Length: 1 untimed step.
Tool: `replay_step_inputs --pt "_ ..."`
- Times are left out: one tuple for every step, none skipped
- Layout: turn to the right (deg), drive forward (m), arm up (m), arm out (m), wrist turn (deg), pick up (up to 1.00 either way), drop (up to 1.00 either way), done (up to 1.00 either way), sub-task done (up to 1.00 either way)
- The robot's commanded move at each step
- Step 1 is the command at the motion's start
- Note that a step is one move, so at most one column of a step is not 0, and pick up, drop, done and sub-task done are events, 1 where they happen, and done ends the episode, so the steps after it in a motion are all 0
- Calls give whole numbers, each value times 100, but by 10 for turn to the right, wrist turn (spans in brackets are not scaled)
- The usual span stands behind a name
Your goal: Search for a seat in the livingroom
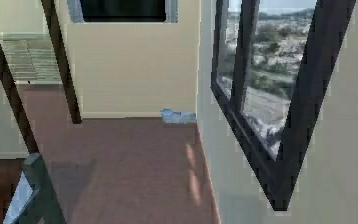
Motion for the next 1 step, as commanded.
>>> replay_step_inputs --pt "-150 0 0 0 0 0 0 0 0"
